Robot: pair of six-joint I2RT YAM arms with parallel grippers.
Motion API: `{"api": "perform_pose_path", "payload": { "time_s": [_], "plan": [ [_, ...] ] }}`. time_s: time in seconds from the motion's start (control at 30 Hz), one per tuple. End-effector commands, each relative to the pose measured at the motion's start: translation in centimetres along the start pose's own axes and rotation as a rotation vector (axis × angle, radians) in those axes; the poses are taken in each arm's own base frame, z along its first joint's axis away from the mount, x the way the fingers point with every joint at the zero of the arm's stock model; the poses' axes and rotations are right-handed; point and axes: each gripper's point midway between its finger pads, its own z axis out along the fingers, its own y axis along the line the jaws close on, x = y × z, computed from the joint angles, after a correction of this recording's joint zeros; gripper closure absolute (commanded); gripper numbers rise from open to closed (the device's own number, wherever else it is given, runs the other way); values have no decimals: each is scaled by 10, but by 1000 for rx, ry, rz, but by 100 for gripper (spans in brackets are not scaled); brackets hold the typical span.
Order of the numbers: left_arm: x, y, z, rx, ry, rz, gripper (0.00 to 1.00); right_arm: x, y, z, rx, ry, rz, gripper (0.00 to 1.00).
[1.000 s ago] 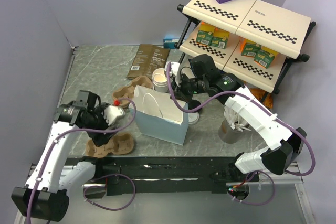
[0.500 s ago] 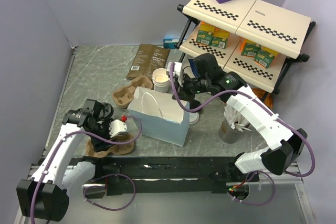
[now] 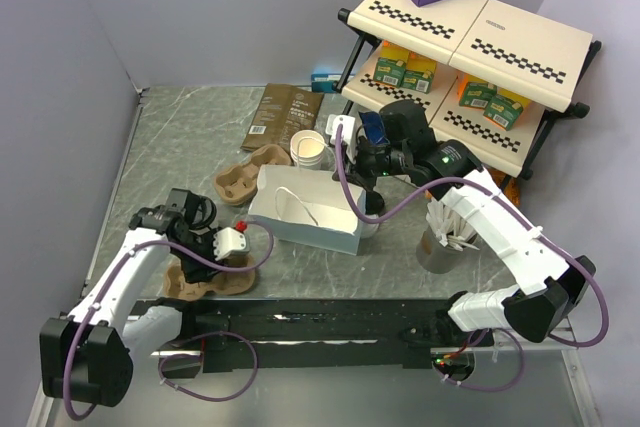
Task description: Pack the takeout coffee
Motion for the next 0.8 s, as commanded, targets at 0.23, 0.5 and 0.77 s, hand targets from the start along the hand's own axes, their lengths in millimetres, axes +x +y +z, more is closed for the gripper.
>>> {"api": "perform_pose_path", "payload": {
  "time_s": [0.23, 0.5, 0.77],
  "plan": [
    [-2, -2, 5, 56, 18, 40, 42, -18, -13, -7, 50, -60, -1, 100],
    [-1, -2, 9, 53, 82, 21, 37, -19, -16, -6, 55, -69, 17, 100],
    [-4, -2, 16, 7, 161, 35, 39, -23, -19, -8, 64, -79, 18, 100]
  ]
}}
